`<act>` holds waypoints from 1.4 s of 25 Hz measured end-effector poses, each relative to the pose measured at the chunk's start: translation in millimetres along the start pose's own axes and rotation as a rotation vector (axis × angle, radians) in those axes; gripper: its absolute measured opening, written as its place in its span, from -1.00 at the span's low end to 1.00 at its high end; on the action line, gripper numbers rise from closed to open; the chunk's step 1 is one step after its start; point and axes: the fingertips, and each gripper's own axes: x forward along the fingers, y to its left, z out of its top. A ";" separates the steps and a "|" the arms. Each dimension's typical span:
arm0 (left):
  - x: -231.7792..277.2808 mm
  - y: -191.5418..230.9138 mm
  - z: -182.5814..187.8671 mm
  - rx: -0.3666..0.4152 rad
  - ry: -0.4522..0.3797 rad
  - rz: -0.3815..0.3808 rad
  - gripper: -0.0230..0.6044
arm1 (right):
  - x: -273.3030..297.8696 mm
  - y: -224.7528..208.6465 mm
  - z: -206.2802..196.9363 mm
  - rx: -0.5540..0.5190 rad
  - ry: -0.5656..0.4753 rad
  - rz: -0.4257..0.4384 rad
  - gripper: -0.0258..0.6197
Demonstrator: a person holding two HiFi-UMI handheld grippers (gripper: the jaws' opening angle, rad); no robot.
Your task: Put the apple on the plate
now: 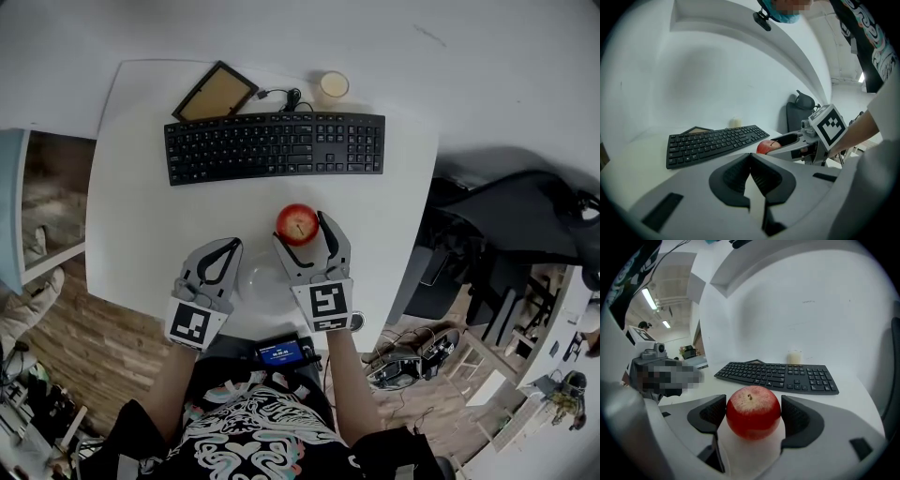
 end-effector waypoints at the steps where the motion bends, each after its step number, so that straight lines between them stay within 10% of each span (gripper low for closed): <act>1: 1.5 1.1 0.2 -0.011 -0.002 0.001 -0.89 | 1.1 -0.6 -0.3 0.003 -0.004 0.001 0.16; 35: -18.3 -17.1 4.0 0.010 0.032 -0.046 -0.89 | -64.3 39.3 5.4 -0.064 -0.035 0.013 0.15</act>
